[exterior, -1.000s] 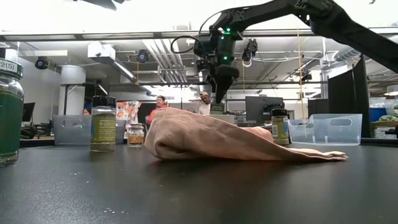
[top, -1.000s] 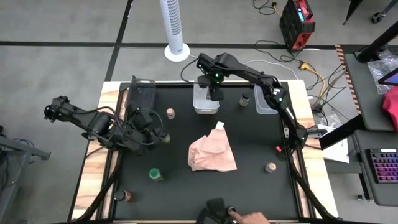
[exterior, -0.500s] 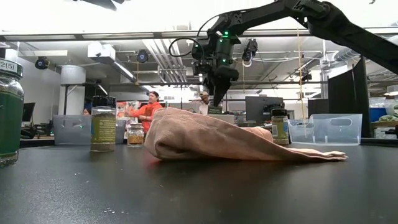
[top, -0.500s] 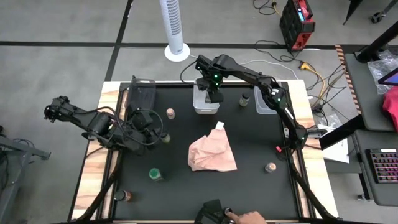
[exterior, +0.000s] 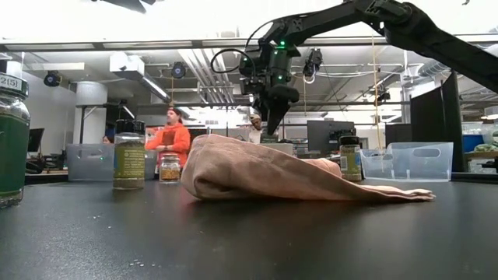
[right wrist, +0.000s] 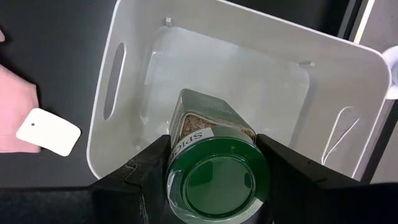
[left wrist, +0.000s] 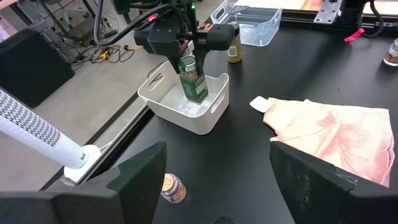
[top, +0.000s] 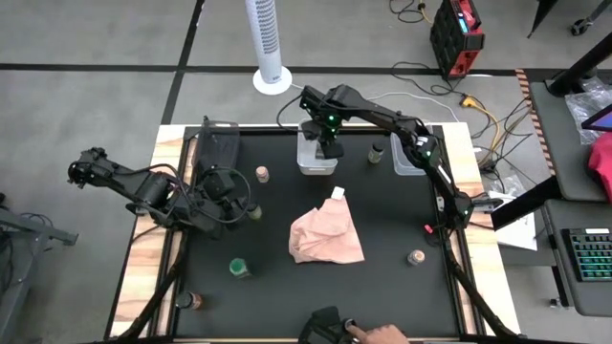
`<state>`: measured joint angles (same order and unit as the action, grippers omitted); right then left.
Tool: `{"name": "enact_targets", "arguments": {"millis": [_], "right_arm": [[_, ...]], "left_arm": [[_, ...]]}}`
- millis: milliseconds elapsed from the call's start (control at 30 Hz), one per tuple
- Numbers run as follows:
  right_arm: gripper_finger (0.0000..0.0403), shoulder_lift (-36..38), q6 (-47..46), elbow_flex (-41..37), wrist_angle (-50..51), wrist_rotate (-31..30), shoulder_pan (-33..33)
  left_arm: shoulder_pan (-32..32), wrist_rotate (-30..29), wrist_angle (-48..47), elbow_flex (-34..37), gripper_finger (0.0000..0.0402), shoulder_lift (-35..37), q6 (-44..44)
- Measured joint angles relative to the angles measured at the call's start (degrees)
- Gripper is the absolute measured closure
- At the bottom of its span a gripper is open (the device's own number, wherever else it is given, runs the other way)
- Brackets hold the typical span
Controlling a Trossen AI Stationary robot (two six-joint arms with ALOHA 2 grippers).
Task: Sort spices by type
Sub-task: Put the right green spice bottle into the white bin
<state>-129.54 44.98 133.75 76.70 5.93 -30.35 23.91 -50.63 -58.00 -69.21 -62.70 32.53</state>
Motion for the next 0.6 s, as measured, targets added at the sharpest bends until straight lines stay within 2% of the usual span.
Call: {"name": "enact_targets", "arguments": {"millis": [500,600], "right_arm": [[0.0205,-0.02,-1.58,-2.41,-2.15,-0.18,-0.02],[0.0205,-0.02,-1.54,-2.79,-2.61,-1.9,0.04]], "left_arm": [[0.0,0.0,0.02,0.02,0.0132,0.0,0.15],[0.01,0.0,0.04,0.02,0.0132,0.0,0.17]]}}
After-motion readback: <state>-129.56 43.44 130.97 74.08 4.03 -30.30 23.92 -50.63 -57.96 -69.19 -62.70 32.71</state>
